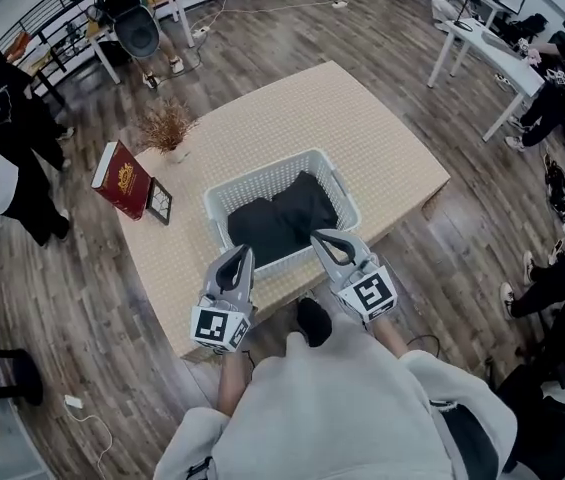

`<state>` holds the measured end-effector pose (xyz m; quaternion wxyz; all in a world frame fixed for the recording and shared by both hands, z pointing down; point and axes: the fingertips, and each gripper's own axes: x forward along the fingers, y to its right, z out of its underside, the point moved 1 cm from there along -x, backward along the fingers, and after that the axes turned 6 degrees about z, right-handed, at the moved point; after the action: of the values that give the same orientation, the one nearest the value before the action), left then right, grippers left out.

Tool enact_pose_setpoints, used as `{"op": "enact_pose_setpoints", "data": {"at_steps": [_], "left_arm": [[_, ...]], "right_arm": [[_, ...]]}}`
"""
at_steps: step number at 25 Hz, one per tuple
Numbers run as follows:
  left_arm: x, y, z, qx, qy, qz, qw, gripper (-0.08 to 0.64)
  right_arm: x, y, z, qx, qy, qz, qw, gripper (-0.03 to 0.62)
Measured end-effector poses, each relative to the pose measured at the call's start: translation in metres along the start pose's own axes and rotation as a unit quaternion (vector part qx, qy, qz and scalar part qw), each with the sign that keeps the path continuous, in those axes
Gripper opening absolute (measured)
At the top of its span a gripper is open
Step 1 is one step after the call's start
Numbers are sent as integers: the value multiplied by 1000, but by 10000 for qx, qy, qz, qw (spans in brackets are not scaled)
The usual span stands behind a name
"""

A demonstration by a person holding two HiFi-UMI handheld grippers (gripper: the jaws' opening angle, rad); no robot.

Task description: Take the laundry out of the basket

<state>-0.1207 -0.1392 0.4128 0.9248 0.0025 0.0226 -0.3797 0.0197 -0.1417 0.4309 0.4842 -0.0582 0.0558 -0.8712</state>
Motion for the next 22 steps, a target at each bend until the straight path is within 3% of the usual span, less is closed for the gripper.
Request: {"op": "enact_pose_setpoints", "data": {"at_steps": [13, 22], "left_arm": [[80, -81, -12, 205, -116, -350, 9991, 8], [90, -106, -17, 230, -229, -634, 9975, 8]], "right_arm": [[100, 70, -9, 110, 222, -234, 9994, -1], [134, 84, -16, 206, 229, -485, 9984, -1]]}}
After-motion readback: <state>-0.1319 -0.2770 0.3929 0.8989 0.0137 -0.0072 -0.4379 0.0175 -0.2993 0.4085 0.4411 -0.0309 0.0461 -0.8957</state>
